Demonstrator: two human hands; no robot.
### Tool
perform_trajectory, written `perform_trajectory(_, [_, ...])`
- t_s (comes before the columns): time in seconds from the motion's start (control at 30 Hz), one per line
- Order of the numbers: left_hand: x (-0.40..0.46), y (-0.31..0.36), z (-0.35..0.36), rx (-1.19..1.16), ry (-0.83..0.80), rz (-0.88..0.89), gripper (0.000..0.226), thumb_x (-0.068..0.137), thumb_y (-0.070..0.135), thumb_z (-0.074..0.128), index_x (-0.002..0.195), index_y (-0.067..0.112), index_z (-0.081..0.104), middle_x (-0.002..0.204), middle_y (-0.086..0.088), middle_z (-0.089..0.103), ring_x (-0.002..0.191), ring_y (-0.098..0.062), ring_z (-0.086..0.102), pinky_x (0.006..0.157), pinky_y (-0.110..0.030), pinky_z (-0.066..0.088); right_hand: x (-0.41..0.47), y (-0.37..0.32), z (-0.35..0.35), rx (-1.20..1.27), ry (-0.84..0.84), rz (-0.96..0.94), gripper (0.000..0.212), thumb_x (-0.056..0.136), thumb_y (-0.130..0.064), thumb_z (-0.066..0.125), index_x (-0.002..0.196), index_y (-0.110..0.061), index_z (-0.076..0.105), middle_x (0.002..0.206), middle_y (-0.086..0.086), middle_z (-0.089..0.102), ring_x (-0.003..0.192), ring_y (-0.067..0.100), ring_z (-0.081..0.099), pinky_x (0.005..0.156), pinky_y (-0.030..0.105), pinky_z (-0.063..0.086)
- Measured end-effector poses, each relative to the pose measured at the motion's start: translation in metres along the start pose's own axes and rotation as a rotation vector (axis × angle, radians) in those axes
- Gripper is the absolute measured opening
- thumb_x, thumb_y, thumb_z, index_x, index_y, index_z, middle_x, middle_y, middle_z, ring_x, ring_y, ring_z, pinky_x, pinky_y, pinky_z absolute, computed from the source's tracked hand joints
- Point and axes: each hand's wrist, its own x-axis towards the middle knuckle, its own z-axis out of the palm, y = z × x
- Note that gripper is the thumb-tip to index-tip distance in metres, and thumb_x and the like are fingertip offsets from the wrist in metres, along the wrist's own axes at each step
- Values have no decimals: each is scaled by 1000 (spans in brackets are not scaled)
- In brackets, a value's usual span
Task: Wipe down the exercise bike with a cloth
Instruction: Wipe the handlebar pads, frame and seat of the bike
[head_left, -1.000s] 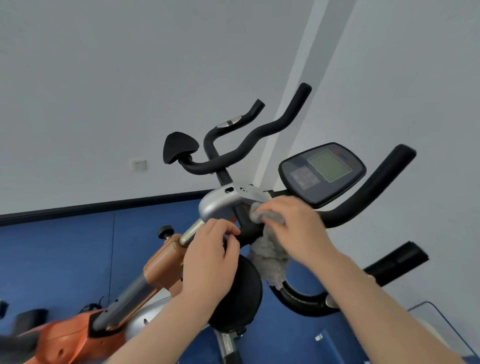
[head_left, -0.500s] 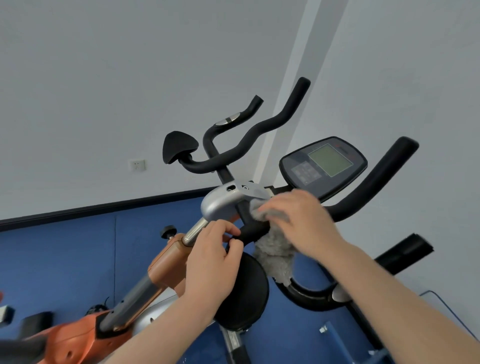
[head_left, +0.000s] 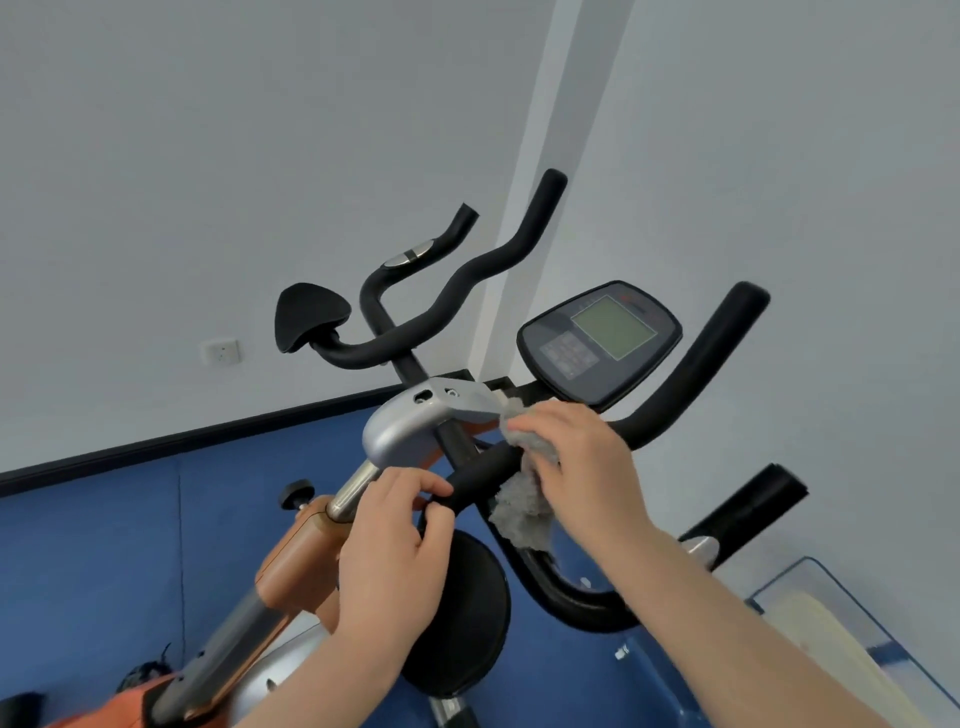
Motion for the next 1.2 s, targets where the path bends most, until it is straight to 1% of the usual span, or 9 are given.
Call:
perform_trajectory(0.17, [11,9,-4,22,-93,70,33,87,16,56,94,48,53,98,24,54,89,6,52,69,-21,43,-2,-2,0,-39,-182,-156,47,84,5,59,119,-23,70,125,-6,62,120,12,52,98,28,44])
perform_trajectory(0.33, [33,26,1,199,-230,206,29,90,24,53,112,43,53,108,28,50,102,4,48,70,-15,37,-10,10,-17,-12,134,99,35,90,-4,61,119,-22,70,123,-5,65,116,14,56,94,9,32])
perform_trajectory(0.5, [34,21,4,350,-278,245,39,93,33,47,131,43,44,117,28,49,99,8,39,70,-19,36,-14,2,-20,91,-68,-2,39,85,4,59,112,-21,74,119,-7,67,114,10,58,98,22,43])
perform_trajectory(0.67, [34,19,2,341,-279,273,37,93,35,46,127,48,43,108,28,51,97,11,43,63,-14,34,9,23,-61,-69,299,126,43,84,-4,67,116,-32,65,114,-12,66,104,9,60,90,25,48])
perform_trajectory(0.73, [34,19,3,340,-275,278,38,93,34,46,129,46,45,111,29,50,97,7,44,65,-15,35,20,29,-61,-112,296,206,36,84,-13,70,111,-31,57,100,-11,64,89,13,60,80,30,50])
perform_trajectory(0.83, [32,18,1,311,-286,271,39,93,32,48,130,45,46,113,30,51,100,6,43,74,-21,41,21,32,-37,-277,110,209,12,95,-36,56,98,-25,60,94,-10,63,91,13,55,104,29,34])
perform_trajectory(0.93, [31,18,-1,291,-281,277,39,93,34,46,130,48,44,111,30,50,100,7,43,76,-21,41,6,39,-29,-239,4,180,31,101,-38,42,118,-27,64,137,-9,52,129,8,40,112,17,6])
perform_trajectory(1.03, [31,19,0,293,-262,286,40,94,32,46,131,47,44,111,31,48,100,9,40,73,-16,36,-2,50,-39,-222,22,149,37,98,-33,52,134,-27,57,145,-8,45,134,12,37,112,27,24])
perform_trajectory(1.2, [31,19,0,291,-261,291,39,93,31,46,129,47,45,104,30,48,100,8,40,72,-16,37,-11,18,0,-210,291,222,34,82,5,66,108,-15,73,118,-1,65,111,24,52,93,36,45])
